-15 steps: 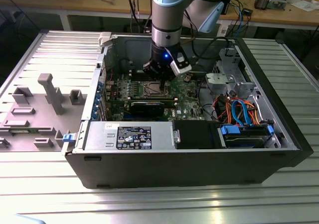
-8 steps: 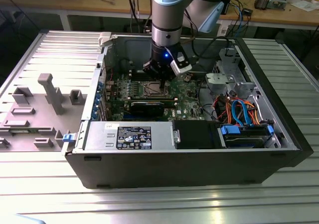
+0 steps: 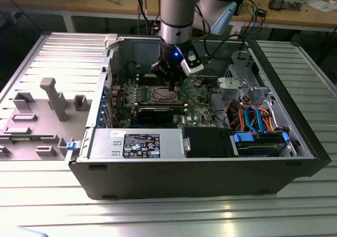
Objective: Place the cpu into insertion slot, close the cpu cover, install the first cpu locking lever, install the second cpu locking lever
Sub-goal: 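Install the second cpu locking lever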
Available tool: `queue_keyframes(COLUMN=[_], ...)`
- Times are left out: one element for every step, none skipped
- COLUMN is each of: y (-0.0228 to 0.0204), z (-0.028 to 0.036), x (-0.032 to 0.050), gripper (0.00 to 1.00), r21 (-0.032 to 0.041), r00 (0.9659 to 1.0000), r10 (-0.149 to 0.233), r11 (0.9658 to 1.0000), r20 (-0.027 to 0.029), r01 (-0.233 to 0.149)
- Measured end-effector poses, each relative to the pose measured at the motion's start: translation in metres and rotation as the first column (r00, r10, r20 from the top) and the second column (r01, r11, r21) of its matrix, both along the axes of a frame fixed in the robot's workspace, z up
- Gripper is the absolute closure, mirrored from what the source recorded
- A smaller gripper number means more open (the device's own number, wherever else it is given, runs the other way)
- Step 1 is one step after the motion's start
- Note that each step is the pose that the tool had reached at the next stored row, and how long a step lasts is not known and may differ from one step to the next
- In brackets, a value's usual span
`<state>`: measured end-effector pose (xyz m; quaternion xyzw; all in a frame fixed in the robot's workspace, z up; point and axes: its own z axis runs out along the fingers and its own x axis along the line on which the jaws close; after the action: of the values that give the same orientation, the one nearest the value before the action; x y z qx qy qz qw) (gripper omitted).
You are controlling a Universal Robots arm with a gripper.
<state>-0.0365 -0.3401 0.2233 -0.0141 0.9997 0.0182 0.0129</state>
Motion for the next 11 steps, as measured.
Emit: queue_keyframes(y=[-0.0004,-0.0008,-0.0012,-0.0018,-0.0024,-0.0039,-0.0059,-0.0069,-0.0077,-0.0081,-0.0082], z=[0.0002,0.0001,0.0001,0.0001,0.0001,0.0,0.0,0.0,0.0,0.0,0.0002], x=[0.0,0.0,0.0,0.0,0.0,0.0,0.0,0.0,0.0,0.0,0.0], gripper=[0.89,0.89,0.89,0.89,0.89,0.89,0.89,0.89,0.89,0.89,0.89], r21=[-0.0005,-0.0005,-0.0005,-0.0004,-0.0005,-0.0004,-0.0004,-0.0004,-0.0003,-0.0003,-0.0006], r00=[1.0,1.0,1.0,1.0,1.0,1.0,1.0,1.0,1.0,1.0,1.0], r10=[0.0,0.0,0.0,0.0,0.0,0.0,0.0,0.0,0.0,0.0,0.0], r11=[1.0,1.0,1.0,1.0,1.0,1.0,1.0,1.0,1.0,1.0,1.0], r20=[-0.0002,-0.0001,-0.0001,-0.0001,-0.0002,-0.0001,-0.0002,-0.0001,-0.0001,-0.0001,-0.0002], r01=[0.0,0.0,0.0,0.0,0.0,0.0,0.0,0.0,0.0,0.0,0.0])
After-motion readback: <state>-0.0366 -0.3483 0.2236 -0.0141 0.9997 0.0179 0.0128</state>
